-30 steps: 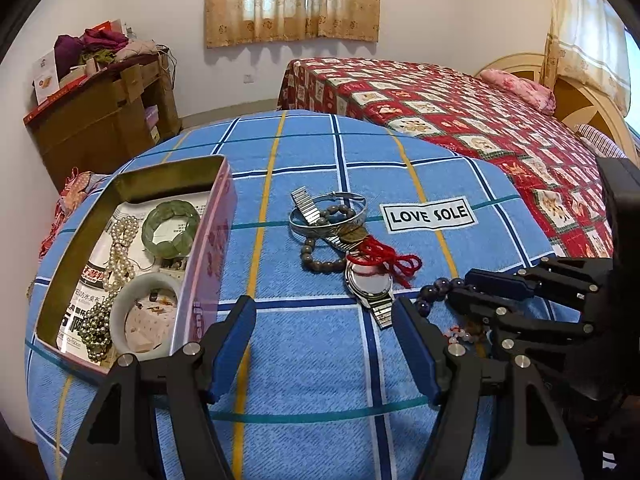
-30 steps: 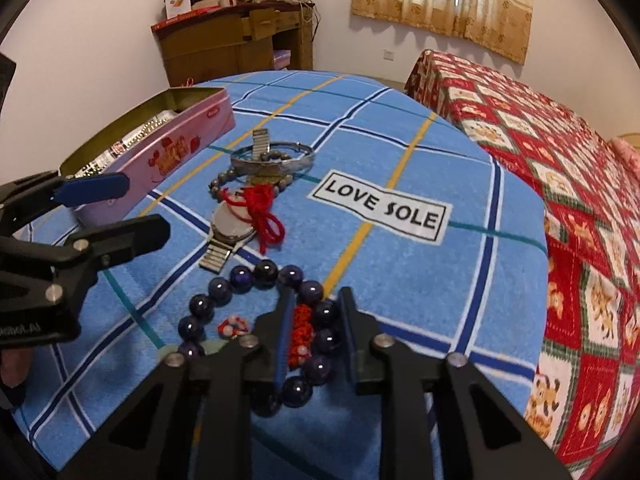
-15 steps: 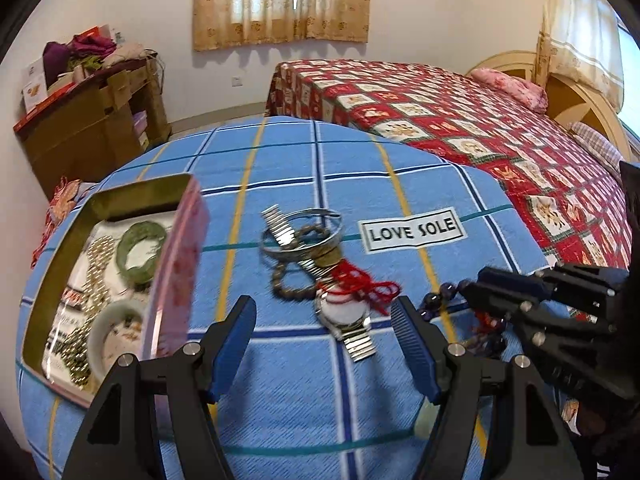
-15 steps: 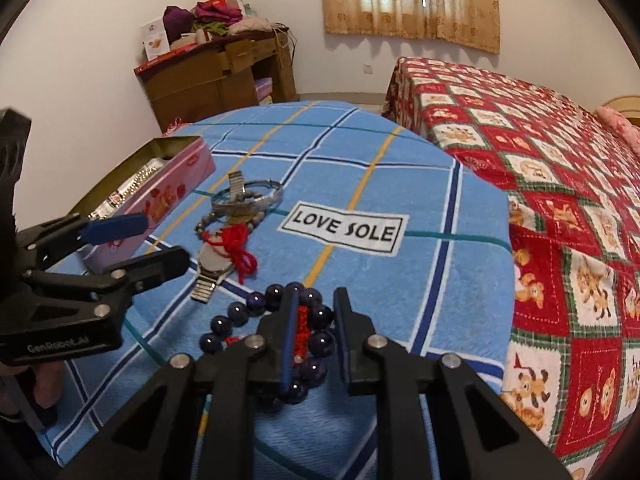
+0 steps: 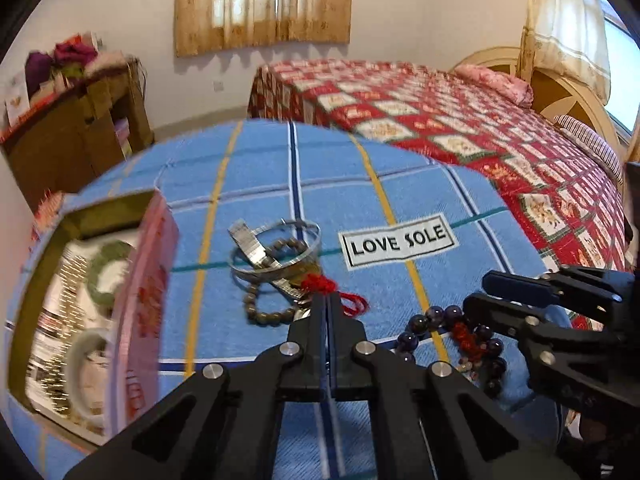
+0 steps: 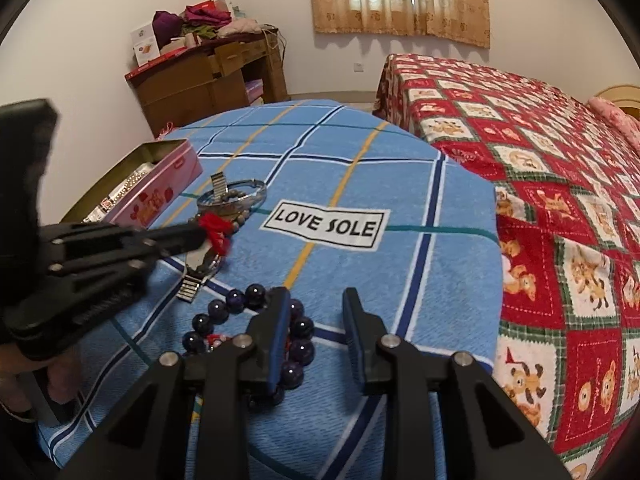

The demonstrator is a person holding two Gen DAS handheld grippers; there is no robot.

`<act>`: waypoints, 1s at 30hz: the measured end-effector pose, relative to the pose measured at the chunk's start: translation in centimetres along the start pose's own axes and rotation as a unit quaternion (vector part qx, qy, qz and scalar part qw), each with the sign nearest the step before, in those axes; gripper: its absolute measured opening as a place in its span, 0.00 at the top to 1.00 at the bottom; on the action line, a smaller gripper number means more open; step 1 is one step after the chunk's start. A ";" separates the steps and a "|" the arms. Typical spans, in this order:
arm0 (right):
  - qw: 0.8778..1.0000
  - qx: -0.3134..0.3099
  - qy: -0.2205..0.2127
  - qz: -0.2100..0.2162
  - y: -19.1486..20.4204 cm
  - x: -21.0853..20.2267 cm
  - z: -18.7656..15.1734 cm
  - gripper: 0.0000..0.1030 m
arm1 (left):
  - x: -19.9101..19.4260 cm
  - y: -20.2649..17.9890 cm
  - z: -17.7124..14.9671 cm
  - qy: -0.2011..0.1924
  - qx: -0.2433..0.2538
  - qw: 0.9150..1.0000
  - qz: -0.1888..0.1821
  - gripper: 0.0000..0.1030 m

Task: Organize jewelry
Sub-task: 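Grasp the red-tasseled piece with the left tool while the right tool holds the purple beads, then carry the purple beads and red-tasseled piece into the pink tin while both tools open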

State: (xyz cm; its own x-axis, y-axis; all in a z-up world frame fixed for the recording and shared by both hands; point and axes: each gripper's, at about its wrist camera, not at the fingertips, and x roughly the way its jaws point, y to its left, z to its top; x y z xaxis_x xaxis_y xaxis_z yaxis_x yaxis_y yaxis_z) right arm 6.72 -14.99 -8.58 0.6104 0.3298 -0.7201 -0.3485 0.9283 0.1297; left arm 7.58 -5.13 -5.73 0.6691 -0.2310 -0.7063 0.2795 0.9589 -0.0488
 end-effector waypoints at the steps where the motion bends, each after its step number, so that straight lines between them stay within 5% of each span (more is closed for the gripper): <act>1: 1.000 -0.003 0.001 0.001 0.1 0.1 0.0 0.71 | -0.7 0.3 0.0 -0.007 -0.005 1.000 -0.002 1.00; 9: 0.999 -0.045 0.014 0.002 1.9 0.5 0.6 0.71 | -4.3 3.0 0.2 -0.042 -0.049 0.998 -0.003 1.00; 17: 0.994 -0.086 0.061 -0.007 2.9 2.7 0.4 0.70 | -3.9 2.9 -0.5 -0.030 -0.058 0.998 -0.011 1.00; 19: 0.994 -0.086 0.062 0.002 3.0 2.6 0.5 0.83 | -3.8 2.8 -0.8 -0.027 -0.057 0.998 -0.016 1.00; 30: 0.996 -0.082 0.002 0.027 4.4 -1.8 1.8 0.85 | -6.0 3.4 -0.8 -0.053 -0.069 0.996 -0.018 1.00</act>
State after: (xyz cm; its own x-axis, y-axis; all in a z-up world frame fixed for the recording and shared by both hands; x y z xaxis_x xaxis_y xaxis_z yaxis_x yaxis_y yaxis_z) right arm 5.43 -11.20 -5.47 0.5849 0.3771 -0.7181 -0.4921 0.8688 0.0554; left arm 3.94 -0.30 -2.23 0.7306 -0.2755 -0.6247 0.2132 0.9613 -0.1746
